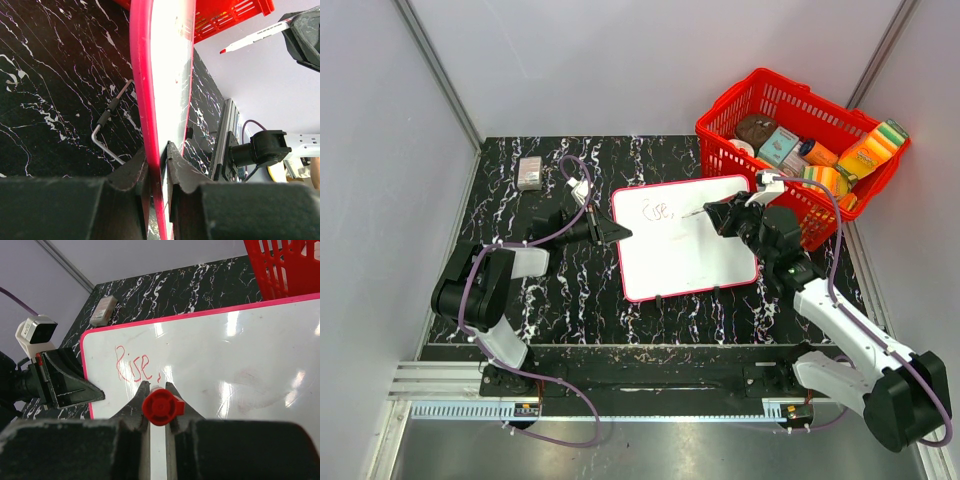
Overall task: Write a sentence on the whiteboard
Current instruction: Put down the whiteboard on the whiteboard stand.
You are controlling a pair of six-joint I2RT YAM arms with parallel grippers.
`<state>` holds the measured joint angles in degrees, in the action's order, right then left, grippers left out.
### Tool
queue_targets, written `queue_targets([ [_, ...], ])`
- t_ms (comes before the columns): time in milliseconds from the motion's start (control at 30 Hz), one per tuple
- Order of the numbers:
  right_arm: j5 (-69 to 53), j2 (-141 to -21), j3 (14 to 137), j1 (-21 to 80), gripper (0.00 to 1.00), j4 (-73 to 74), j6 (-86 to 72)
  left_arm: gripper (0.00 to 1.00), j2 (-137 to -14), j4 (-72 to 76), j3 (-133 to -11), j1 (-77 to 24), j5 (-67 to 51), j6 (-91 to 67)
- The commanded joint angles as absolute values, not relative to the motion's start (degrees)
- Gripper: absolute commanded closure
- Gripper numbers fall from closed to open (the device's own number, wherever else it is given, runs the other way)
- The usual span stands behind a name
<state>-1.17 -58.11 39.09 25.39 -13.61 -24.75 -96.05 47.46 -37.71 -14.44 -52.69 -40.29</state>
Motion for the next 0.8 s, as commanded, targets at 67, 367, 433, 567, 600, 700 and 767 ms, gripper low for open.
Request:
queue_targets([
  [67, -2.11, -58.53, 41.92, 24.96, 1.0, -14.5, -24.35, 1.0, -94.57, 48.43, -37.88, -15.47, -52.3, -35.24],
  [367, -1.58, -59.32, 42.54, 24.87, 1.0, -14.33, -23.56, 1.0, -94.57, 48.34, -38.06, -15.47, -52.21, -35.24],
  [433, -1.32, -60.37, 43.15, 24.87, 1.0, -13.98, -23.2, 1.0, -94.57, 48.25, -38.06, -15.56, -52.21, -35.33],
  [567, -0.7, -61.78, 45.26, 24.87, 1.0, -13.62, -21.98, 1.0, -94.74, 48.16, -38.14, -15.56, -52.29, -35.16],
  [600, -0.62, -61.96, 45.44, 24.87, 1.0, -13.88, -21.89, 1.0, -94.66, 48.08, -38.14, -15.56, -52.29, -35.16],
  [700, -0.35, -62.75, 46.32, 24.87, 1.0, -14.06, -21.62, 1.0, -94.66, 48.08, -38.14, -15.56, -52.29, -35.16],
  [767, 1.04, -63.37, 46.93, 24.87, 1.0, -14.41, -21.19, 1.0, -94.75, 48.08, -38.14, -15.56, -52.29, -35.16],
])
